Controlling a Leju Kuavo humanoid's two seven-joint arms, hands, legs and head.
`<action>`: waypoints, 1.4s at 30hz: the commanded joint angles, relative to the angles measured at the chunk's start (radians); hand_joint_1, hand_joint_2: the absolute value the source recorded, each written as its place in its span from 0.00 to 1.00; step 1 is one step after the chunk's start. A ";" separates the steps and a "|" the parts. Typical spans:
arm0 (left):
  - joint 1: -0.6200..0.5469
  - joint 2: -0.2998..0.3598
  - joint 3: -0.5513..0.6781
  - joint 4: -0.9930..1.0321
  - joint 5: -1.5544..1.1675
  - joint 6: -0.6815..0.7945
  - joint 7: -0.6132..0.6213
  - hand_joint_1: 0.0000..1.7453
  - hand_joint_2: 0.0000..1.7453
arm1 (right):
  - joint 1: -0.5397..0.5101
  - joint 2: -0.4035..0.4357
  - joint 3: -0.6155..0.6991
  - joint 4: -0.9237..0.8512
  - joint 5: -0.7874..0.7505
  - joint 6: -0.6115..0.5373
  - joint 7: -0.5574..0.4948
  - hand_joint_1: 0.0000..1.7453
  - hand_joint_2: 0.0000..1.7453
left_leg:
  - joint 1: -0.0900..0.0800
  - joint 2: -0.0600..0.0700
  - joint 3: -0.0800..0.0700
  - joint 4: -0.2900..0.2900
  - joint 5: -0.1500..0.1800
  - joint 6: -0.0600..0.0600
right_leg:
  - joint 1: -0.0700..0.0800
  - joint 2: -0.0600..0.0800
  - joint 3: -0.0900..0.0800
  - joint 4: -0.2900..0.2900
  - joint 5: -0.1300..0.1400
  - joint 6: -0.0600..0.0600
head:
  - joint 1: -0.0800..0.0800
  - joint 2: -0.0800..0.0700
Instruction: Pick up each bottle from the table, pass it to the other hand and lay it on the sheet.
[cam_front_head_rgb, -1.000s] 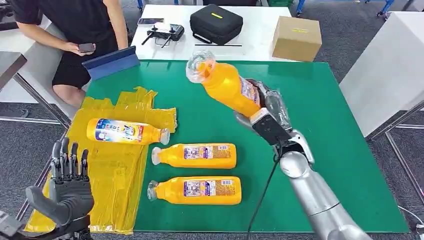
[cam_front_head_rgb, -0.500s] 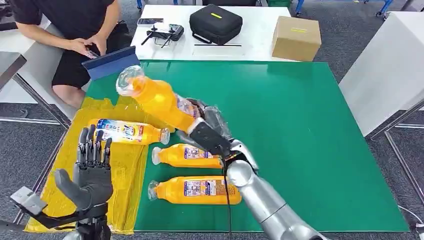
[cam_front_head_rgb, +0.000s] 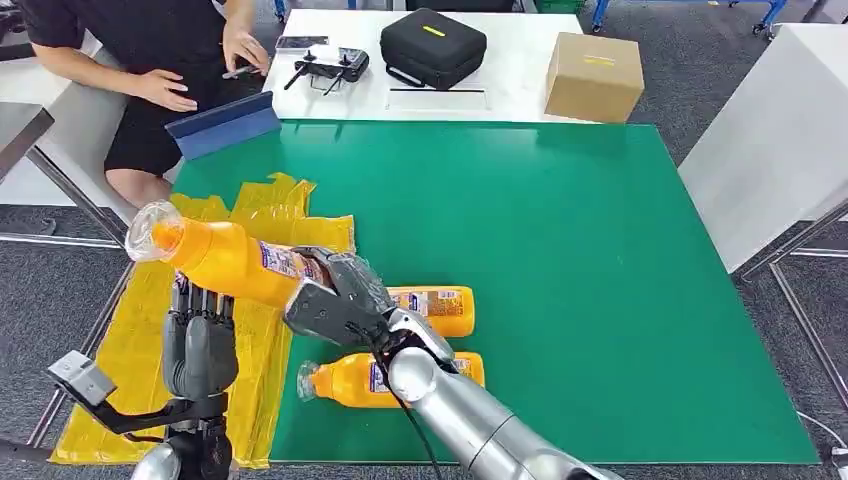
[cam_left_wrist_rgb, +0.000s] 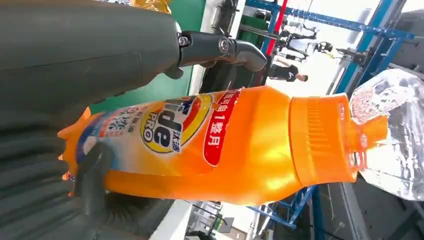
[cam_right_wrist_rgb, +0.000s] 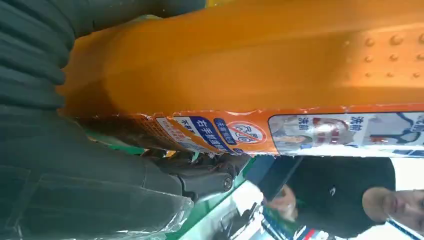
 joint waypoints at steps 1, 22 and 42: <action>0.039 0.040 0.024 -0.021 0.004 0.025 -0.012 0.00 1.00 | -0.179 0.000 0.177 0.203 -0.136 -0.006 -0.019 0.99 1.00 | 0.000 0.003 0.002 0.000 -0.001 -0.003 | 0.000 0.003 0.001 0.000 0.000 -0.002 | 0.000 0.000; 0.138 0.055 0.083 -0.070 0.058 0.071 -0.139 0.00 1.00 | -0.362 0.000 0.844 0.283 -0.496 -0.082 0.038 0.99 1.00 | 0.001 0.003 0.003 -0.001 -0.001 -0.003 | 0.001 0.002 0.003 -0.001 0.000 -0.002 | 0.000 0.000; 0.125 0.068 0.234 -0.012 0.208 -0.018 -0.131 0.00 1.00 | -0.403 0.000 0.910 0.257 -0.558 -0.098 0.026 1.00 1.00 | 0.001 0.001 0.002 0.000 0.000 -0.004 | 0.000 0.000 0.001 0.000 0.000 -0.002 | 0.000 0.000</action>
